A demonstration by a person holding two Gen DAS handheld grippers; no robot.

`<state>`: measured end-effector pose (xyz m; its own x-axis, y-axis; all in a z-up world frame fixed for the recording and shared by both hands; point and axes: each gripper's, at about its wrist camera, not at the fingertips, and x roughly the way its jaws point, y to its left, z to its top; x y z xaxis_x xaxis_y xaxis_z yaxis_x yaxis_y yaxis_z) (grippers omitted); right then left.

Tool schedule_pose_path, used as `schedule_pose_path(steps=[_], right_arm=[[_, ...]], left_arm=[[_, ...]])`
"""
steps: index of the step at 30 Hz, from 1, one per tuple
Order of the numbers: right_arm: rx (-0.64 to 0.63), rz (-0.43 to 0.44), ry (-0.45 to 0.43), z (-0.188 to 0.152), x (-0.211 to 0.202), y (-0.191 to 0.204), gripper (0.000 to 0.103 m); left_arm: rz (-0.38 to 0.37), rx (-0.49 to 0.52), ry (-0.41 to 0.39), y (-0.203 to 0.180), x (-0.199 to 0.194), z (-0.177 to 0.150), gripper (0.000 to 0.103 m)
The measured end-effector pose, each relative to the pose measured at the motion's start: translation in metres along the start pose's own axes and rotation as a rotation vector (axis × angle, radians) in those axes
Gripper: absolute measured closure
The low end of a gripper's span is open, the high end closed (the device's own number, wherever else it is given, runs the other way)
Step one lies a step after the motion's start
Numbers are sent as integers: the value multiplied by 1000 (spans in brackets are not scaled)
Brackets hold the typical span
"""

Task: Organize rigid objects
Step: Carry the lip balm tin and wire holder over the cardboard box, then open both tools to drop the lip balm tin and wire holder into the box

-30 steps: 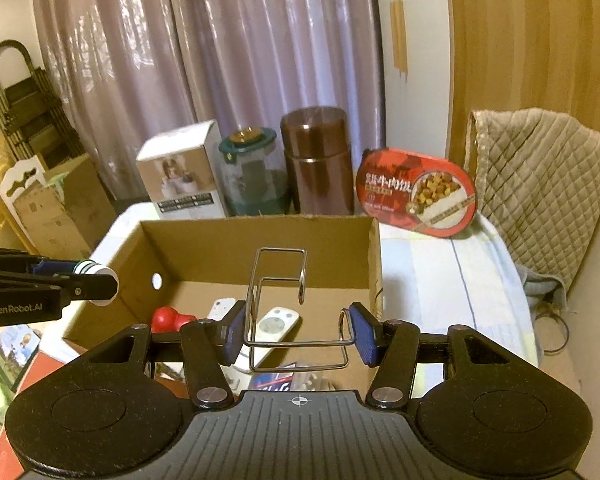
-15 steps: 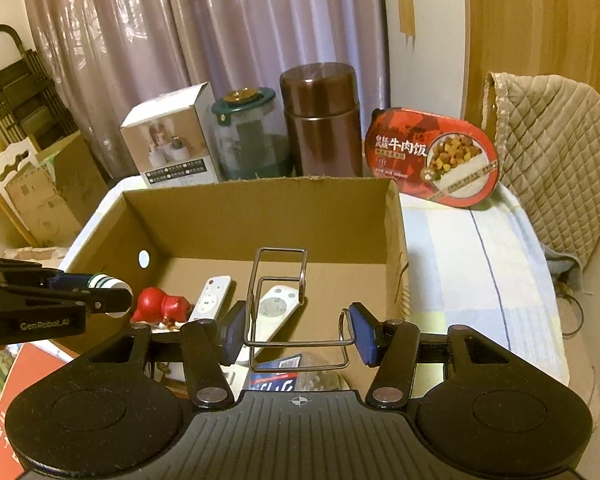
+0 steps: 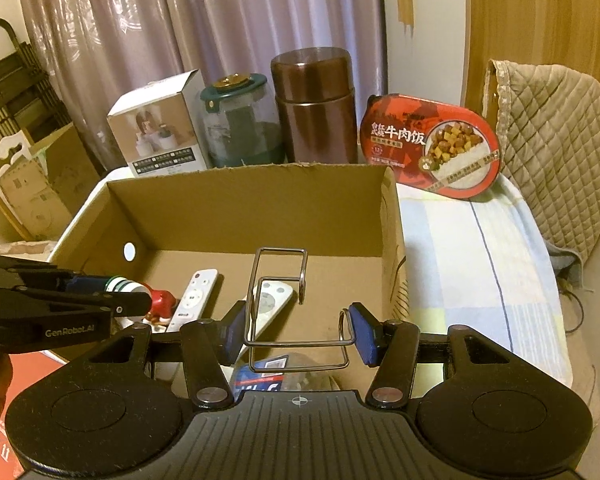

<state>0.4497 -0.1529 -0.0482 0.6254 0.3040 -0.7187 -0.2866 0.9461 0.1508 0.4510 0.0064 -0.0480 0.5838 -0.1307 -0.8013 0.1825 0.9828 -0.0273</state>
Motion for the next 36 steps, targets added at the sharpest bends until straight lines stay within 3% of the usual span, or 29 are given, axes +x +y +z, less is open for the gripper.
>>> schedule_pose_path(steps=[15,18,36], right_arm=[[10,-5,13,-5,9,-6,52],[12,-6,13,-5,9,-7,52],[23,-5,18,-4,7,-8,52]], left_arm=[[-26,-3,3,-11,13,6,76],[-25,-15,-12,-13,12,7,70],[-12,3,-19,-13,3,3,70]])
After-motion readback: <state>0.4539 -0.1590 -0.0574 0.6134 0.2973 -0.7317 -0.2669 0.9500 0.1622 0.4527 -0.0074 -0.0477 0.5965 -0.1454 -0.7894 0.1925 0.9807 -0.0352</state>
